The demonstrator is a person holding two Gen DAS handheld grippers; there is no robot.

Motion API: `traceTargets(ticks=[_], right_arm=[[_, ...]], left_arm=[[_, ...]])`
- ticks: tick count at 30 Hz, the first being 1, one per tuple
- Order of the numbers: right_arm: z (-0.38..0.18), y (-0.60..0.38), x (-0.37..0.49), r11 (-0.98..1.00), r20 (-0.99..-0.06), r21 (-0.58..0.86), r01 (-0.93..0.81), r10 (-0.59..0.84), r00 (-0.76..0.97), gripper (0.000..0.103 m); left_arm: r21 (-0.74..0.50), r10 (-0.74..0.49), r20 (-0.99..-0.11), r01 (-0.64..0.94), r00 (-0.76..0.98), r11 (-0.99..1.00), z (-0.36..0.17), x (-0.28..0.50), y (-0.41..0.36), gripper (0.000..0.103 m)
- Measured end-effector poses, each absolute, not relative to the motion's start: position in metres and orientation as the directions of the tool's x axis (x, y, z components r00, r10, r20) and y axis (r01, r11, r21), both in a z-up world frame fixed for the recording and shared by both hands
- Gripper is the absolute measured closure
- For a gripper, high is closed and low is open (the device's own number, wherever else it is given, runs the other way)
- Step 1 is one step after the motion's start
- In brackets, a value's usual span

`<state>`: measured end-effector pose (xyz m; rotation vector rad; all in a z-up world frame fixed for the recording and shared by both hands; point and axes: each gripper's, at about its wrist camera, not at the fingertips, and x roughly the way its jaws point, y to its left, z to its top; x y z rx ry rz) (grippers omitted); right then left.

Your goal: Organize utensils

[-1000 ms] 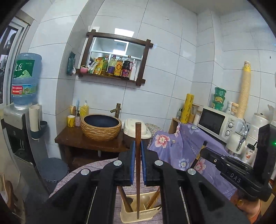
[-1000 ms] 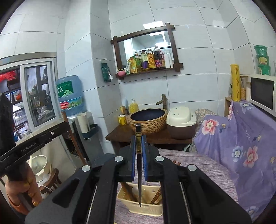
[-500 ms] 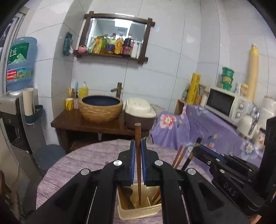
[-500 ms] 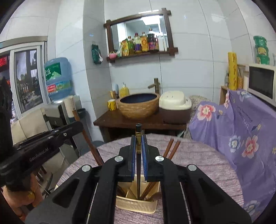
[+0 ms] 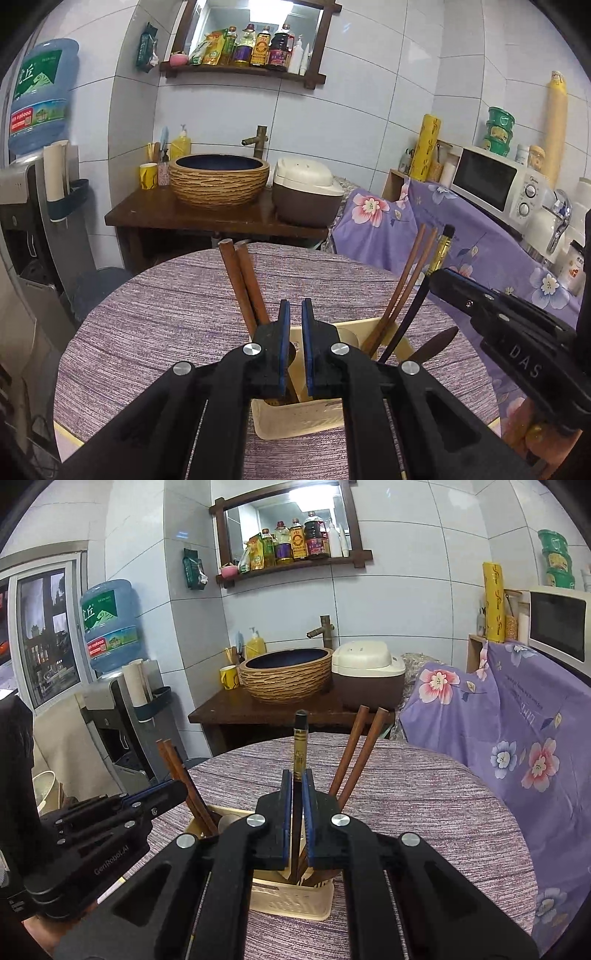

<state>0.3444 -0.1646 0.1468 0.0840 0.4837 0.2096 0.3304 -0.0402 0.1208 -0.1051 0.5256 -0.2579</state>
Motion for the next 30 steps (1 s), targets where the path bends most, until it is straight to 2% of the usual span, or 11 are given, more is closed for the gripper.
traceTargets(ticks=[10, 12, 14, 15, 16, 17, 19, 20, 21, 25, 30], right_arm=[[0.151, -0.169, 0.322, 0.981, -0.391, 0.105, -0.163, 0.191, 0.9, 0.095], [0.152, -0.17, 0.313, 0.983, -0.377, 0.095, -0.157, 0.181, 0.908, 0.093], [0.151, -0.173, 0.303, 0.984, -0.367, 0.092, -0.152, 0.175, 0.913, 0.079], [0.15, -0.175, 0.297, 0.985, -0.361, 0.089, -0.145, 0.167, 0.917, 0.053], [0.149, -0.177, 0.291, 0.987, -0.35, 0.085, -0.134, 0.156, 0.924, 0.033], [0.148, -0.18, 0.281, 0.991, -0.328, 0.075, -0.114, 0.133, 0.935, 0.029], [0.143, -0.183, 0.263, 0.996, -0.301, 0.038, -0.079, 0.086, 0.95, 0.022], [0.138, -0.185, 0.253, 0.997, -0.297, 0.019, -0.071, 0.074, 0.952, 0.018], [0.132, -0.186, 0.243, 0.998, -0.295, 0.004, -0.068, 0.067, 0.953, 0.013], [0.1, -0.19, 0.203, 0.998, -0.311, -0.019, -0.054, 0.045, 0.949, 0.006], [0.044, -0.188, 0.158, 0.998, -0.401, 0.003, -0.069, 0.065, 0.914, 0.006]], left_arm=[[-0.139, -0.268, -0.46, 0.229, 0.846, 0.963, 0.124, 0.314, -0.039, 0.095], [-0.137, -0.264, -0.454, 0.226, 0.851, 0.964, 0.123, 0.308, -0.035, 0.09], [-0.137, -0.26, -0.445, 0.222, 0.857, 0.966, 0.12, 0.298, -0.029, 0.07], [-0.134, -0.253, -0.439, 0.216, 0.862, 0.967, 0.118, 0.293, -0.025, 0.052], [-0.128, -0.245, -0.429, 0.209, 0.87, 0.969, 0.116, 0.286, -0.021, 0.038], [-0.123, -0.239, -0.42, 0.205, 0.876, 0.971, 0.114, 0.28, -0.017, 0.033], [-0.11, -0.217, -0.4, 0.188, 0.89, 0.976, 0.107, 0.264, -0.007, 0.012], [-0.1, -0.202, -0.389, 0.177, 0.899, 0.979, 0.102, 0.254, -0.001, 0.006], [-0.09, -0.191, -0.376, 0.17, 0.907, 0.981, 0.097, 0.245, 0.003, 0.005], [-0.066, -0.126, -0.345, 0.109, 0.93, 0.992, 0.069, 0.203, 0.019, 0.005], [-0.049, -0.122, -0.302, 0.112, 0.946, 0.992, 0.034, 0.151, 0.022, 0.005]])
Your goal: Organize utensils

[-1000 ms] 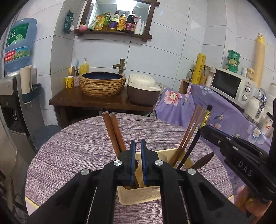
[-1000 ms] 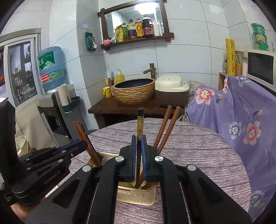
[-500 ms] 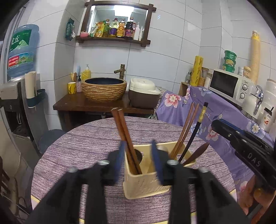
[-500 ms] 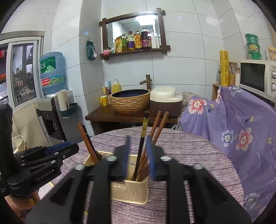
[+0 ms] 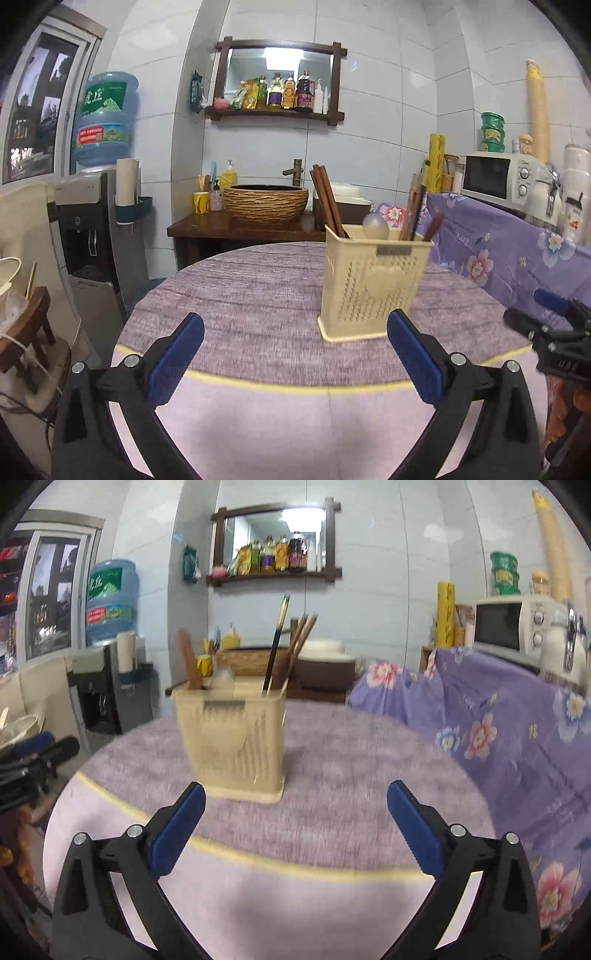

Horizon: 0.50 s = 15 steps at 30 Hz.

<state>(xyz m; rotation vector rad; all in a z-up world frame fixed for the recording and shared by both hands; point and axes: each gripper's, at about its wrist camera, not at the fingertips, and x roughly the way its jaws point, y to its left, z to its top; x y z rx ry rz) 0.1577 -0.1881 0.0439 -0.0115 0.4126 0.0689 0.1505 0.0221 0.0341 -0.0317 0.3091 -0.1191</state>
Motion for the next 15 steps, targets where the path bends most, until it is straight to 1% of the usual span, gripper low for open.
traceTargets(ticks=[2, 6, 10, 15], right_arm=[[0.022, -0.186, 0.138, 0.997, -0.428, 0.029, -0.072, 0.077, 0.901, 0.006], [-0.001, -0.18, 0.098, 0.995, -0.438, 0.051, -0.09, 0.103, 0.893, 0.006], [0.001, -0.175, 0.059, 0.992, -0.385, 0.042, -0.118, 0.125, 0.915, 0.006], [0.022, -0.168, 0.037, 0.987, -0.33, 0.041, -0.153, 0.158, 0.931, 0.006]], left_arm=[[-0.032, -0.11, -0.278, 0.105, 0.954, 0.994, 0.025, 0.133, 0.02, 0.005], [-0.038, -0.105, -0.27, 0.098, 0.957, 0.994, 0.014, 0.101, 0.019, 0.005], [-0.045, -0.09, -0.245, 0.082, 0.965, 0.996, 0.016, 0.074, 0.02, 0.005], [-0.114, -0.116, -0.251, 0.09, 0.961, 0.989, 0.019, 0.061, 0.024, 0.005]])
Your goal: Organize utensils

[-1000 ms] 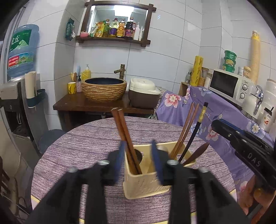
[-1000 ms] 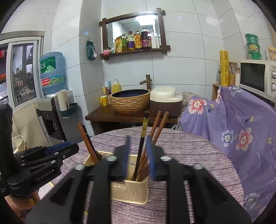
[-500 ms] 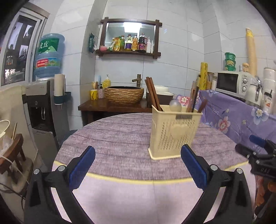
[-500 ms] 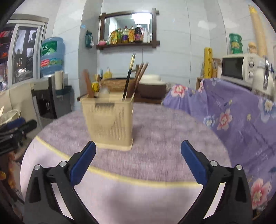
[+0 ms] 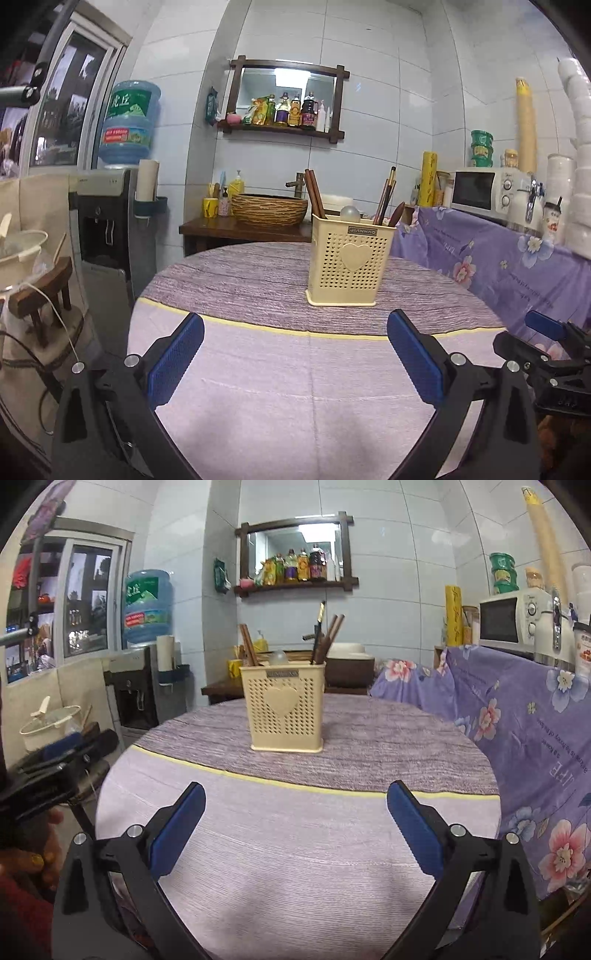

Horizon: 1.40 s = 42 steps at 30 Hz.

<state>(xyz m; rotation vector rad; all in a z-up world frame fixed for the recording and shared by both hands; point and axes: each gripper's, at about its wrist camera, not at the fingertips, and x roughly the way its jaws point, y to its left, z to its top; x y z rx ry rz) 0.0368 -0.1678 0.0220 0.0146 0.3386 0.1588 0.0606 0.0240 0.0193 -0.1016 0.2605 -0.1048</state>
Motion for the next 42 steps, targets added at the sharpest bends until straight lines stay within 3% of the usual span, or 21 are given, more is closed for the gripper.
traceTargets(ticks=[7, 42], right_arm=[[0.034, -0.161, 0.027, 0.986, -0.294, 0.009, -0.166, 0.161, 0.942, 0.006], [0.031, -0.167, 0.031, 0.99, -0.314, 0.027, -0.139, 0.14, 0.939, 0.006]], left_arm=[[-0.08, -0.11, -0.244, 0.093, 0.963, 0.992, 0.02, 0.055, 0.02, 0.005], [-0.065, -0.112, -0.273, 0.097, 0.955, 0.993, 0.016, 0.053, 0.026, 0.005]])
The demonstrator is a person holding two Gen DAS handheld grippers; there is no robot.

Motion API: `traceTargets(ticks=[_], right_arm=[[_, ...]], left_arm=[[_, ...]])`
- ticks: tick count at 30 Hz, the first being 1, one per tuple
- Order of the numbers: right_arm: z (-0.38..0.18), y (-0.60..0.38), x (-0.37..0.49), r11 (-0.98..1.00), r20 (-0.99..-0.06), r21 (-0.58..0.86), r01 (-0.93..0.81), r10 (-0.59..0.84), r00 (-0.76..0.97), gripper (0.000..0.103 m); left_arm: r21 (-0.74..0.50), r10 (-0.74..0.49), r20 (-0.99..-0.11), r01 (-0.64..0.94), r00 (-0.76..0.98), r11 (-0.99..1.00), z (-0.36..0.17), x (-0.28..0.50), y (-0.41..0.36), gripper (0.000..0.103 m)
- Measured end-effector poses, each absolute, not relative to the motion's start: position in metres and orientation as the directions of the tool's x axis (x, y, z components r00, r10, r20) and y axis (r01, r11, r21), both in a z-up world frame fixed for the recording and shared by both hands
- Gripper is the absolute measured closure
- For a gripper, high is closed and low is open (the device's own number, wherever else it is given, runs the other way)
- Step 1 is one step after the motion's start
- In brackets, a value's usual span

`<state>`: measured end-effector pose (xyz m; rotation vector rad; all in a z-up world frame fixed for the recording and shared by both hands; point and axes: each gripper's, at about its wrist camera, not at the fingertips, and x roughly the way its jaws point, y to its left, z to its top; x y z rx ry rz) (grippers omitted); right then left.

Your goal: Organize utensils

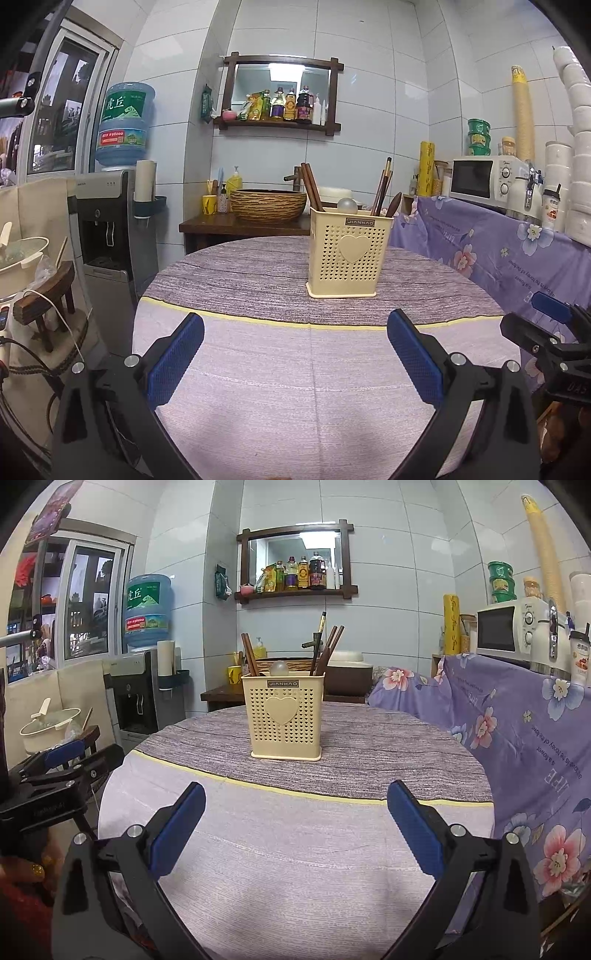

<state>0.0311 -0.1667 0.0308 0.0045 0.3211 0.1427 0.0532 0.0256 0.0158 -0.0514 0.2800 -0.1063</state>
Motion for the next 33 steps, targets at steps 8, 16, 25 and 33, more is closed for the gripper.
traceTargets(ticks=[8, 16, 25, 33], right_arm=[[0.0301, -0.1679, 0.0329, 0.99, -0.32, 0.031, -0.136, 0.139, 0.937, 0.006], [0.0281, -0.1676, 0.0351, 0.99, -0.327, 0.036, -0.136, 0.141, 0.934, 0.006], [0.026, -0.1677, 0.038, 0.99, -0.335, 0.044, -0.133, 0.14, 0.932, 0.006], [0.0247, -0.1673, 0.0397, 0.99, -0.342, 0.044, -0.132, 0.139, 0.929, 0.006]], left_arm=[[-0.063, -0.112, -0.278, 0.098, 0.954, 0.993, 0.0153, 0.0536, 0.0249, 0.005], [-0.063, -0.114, -0.287, 0.1, 0.951, 0.993, 0.0134, 0.0553, 0.024, 0.005], [-0.071, -0.121, -0.295, 0.105, 0.948, 0.992, 0.0132, 0.0569, 0.0227, 0.005], [-0.055, -0.105, -0.317, 0.092, 0.943, 0.994, 0.0111, 0.0616, 0.0218, 0.005]])
